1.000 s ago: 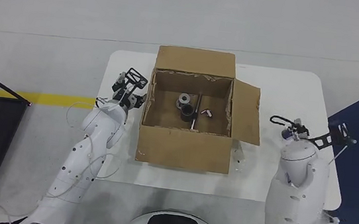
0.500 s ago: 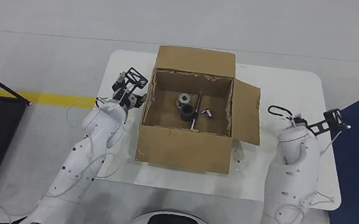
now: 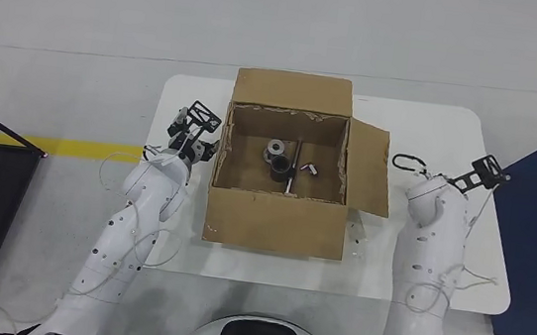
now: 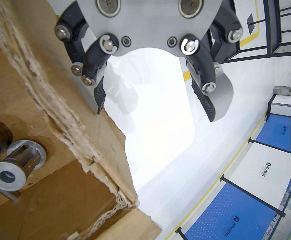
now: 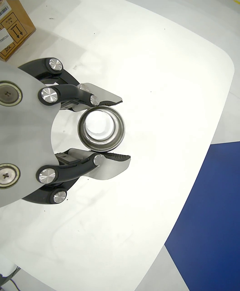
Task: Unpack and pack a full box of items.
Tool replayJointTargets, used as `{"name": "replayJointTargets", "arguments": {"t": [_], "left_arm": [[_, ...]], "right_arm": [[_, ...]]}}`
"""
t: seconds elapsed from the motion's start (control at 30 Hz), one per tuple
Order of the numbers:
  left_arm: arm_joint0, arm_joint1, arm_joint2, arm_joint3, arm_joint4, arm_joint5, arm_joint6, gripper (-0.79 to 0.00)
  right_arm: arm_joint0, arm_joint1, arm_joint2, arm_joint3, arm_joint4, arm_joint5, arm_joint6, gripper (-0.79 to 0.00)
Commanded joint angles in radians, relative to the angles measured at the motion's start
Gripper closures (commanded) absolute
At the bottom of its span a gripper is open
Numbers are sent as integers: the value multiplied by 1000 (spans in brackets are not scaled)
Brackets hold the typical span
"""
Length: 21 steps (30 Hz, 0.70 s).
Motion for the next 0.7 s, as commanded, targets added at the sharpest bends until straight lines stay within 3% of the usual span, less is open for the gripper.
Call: {"name": "replayJointTargets", "arguments": {"t": [0.0, 0.03, 0.3, 0.47, 0.67], "left_arm": [[0, 0, 0, 0, 0, 0, 0, -785], [0, 0, 0, 0, 0, 0, 0, -785], [0, 0, 0, 0, 0, 0, 0, -785], [0, 0, 0, 0, 0, 0, 0, -785], [0, 0, 0, 0, 0, 0, 0, -785]], "right_arm": [[-5, 0, 2, -13, 11, -6, 10, -111], [-13, 0, 4, -28, 20, -12, 13, 0], [-101, -7, -1, -178, 76, -8, -27, 0], [-222, -20, -45, -402, 183, -34, -85, 0], [-457, -37, -133, -756, 510, -241, -132, 0]]}}
